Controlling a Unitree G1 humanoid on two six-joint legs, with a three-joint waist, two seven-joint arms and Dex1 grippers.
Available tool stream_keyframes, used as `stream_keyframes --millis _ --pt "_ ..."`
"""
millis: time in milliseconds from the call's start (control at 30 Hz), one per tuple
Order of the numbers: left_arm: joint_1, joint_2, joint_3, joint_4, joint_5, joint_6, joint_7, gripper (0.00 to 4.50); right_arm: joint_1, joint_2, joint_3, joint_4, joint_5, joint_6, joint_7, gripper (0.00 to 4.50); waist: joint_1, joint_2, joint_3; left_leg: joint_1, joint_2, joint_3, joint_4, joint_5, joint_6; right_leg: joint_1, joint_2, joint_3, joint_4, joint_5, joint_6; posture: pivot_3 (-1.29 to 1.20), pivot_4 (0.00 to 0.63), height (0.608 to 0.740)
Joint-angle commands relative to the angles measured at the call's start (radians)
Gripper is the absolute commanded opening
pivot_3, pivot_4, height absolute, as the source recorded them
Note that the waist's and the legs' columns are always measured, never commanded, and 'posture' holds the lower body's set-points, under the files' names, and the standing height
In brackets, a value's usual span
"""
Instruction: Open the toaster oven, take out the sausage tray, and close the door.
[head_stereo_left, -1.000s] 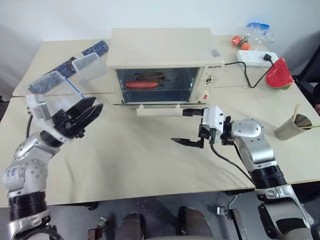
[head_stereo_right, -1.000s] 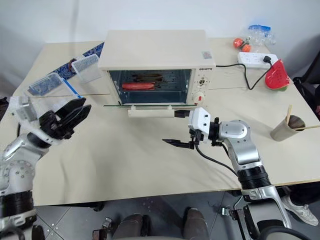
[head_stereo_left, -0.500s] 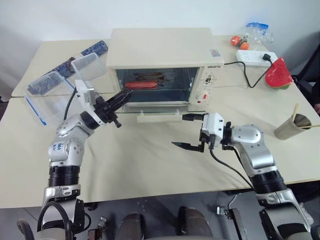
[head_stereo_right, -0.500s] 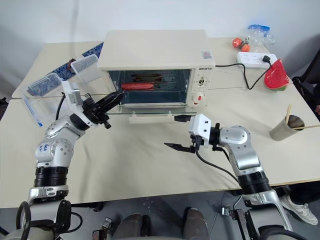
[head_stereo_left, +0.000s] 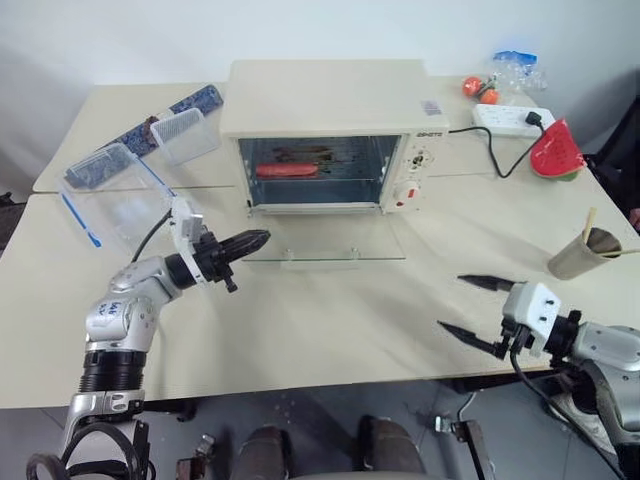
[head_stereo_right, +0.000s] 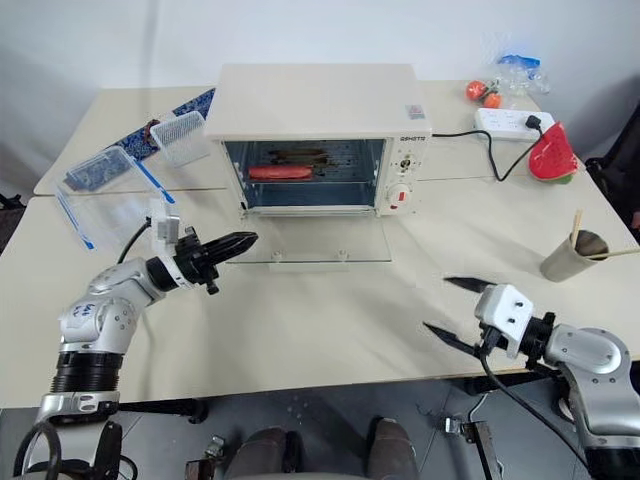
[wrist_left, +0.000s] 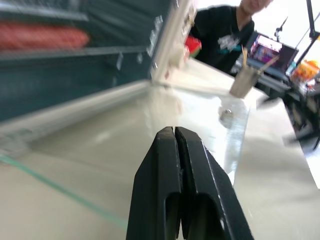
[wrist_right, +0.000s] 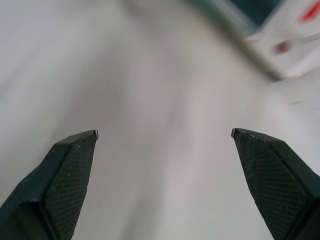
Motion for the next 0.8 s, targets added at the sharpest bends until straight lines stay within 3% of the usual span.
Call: stream_keyframes --millis 33,367,567,800 --pt "0.018 -0.005 -0.012 -0.001 0.041 -0.051 -0.005 0.04 -0.107 0.038 0.058 -0.08 -0.029 0.023 -0.083 4.5 -0.002 0.0 0.0 0.0 0.001 0.0 0.0 0.0 0.0 0.0 0.001 0.0 0.0 0.0 0.0 0.0 0.15 0.74" --pt "0.104 -0.015 0.039 -0.017 0.063 -0.16 0.001 0.04 -0.495 0.271 0.397 0.007 -0.349 0.141 -0.32 4.5 -0.001 0.0 0.0 -0.004 0.002 0.0 0.0 0.0 0.0 -0.004 0.002 -0.001 0.001 0.0 -0.001 0.0 0.15 0.74" --pt "0.206 -0.03 0.136 -0.013 0.052 -0.341 -0.002 0.04 -0.675 0.287 0.52 0.242 -0.629 0.02 -0.505 4.5 -0.015 0.0 0.0 -0.005 0.002 -0.001 0.0 -0.001 0.0 -0.005 0.001 -0.002 0.002 0.0 -0.001 0.0 0.15 0.74" --pt "0.311 -0.027 0.255 -0.19 -0.078 -0.296 0.038 0.04 -0.838 0.348 0.613 0.473 -0.858 -0.019 -0.738 4.5 -0.024 0.0 0.0 -0.006 0.003 -0.001 0.0 -0.001 -0.001 -0.008 0.001 -0.002 0.005 0.0 -0.001 0.0 0.15 0.74"
